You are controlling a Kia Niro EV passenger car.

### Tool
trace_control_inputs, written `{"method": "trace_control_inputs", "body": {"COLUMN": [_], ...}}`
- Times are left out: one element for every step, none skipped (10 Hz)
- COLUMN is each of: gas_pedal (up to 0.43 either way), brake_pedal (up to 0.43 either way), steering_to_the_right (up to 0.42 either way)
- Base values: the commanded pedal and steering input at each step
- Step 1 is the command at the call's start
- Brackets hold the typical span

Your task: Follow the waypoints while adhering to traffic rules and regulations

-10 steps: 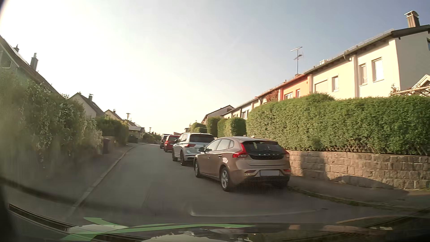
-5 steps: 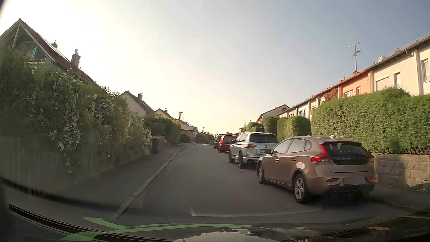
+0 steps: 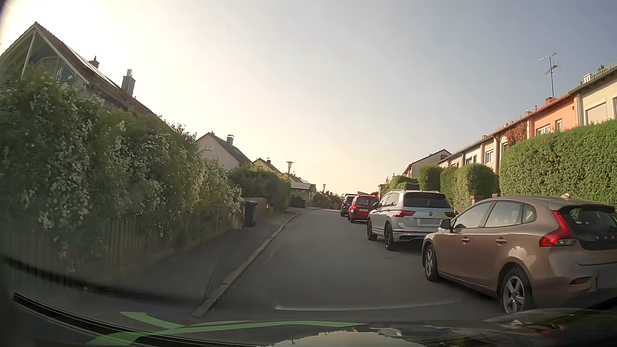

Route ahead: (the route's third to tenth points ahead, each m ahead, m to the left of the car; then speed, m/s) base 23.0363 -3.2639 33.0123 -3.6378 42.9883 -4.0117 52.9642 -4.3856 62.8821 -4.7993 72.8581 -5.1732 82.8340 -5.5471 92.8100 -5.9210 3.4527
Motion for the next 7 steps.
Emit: {"method": "trace_control_inputs", "body": {"gas_pedal": [0.118, 0.118, 0.118, 0.118, 0.118, 0.118, 0.118], "brake_pedal": [0.000, 0.000, 0.000, 0.000, 0.000, 0.000, 0.000], "steering_to_the_right": [-0.057, -0.051, -0.052, -0.052, -0.052, -0.051, -0.044]}}
